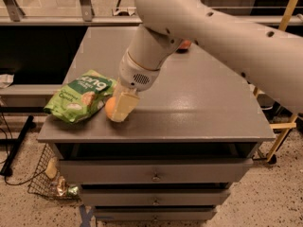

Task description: Move orange near green rice chip bag

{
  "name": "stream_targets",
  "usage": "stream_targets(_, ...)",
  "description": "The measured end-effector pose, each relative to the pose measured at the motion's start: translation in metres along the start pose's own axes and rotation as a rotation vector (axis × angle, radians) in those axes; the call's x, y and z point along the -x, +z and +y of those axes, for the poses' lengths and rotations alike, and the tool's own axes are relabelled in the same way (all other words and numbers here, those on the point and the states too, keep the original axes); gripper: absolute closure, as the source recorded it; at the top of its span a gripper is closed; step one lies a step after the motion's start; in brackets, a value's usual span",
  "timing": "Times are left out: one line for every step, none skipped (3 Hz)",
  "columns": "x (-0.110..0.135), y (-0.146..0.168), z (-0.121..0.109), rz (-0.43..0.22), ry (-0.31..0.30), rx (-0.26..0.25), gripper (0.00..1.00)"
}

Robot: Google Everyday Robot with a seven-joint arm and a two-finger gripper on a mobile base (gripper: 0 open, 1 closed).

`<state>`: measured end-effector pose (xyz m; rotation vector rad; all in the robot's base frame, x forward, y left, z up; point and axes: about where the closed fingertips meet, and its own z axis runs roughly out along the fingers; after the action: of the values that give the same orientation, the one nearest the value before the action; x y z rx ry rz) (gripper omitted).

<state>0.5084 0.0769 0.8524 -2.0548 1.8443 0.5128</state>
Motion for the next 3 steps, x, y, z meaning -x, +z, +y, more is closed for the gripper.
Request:
stream_targets(0.024, 0.001, -0.014, -0.053, -0.043, -0.031, 1.00)
stream_targets(0.030, 0.003, -0.030, -0.073, -0.046, -0.059, 1.00)
stream_targets(0.028, 0.007, -0.042, -0.071, -0.043, -0.078, 1.00)
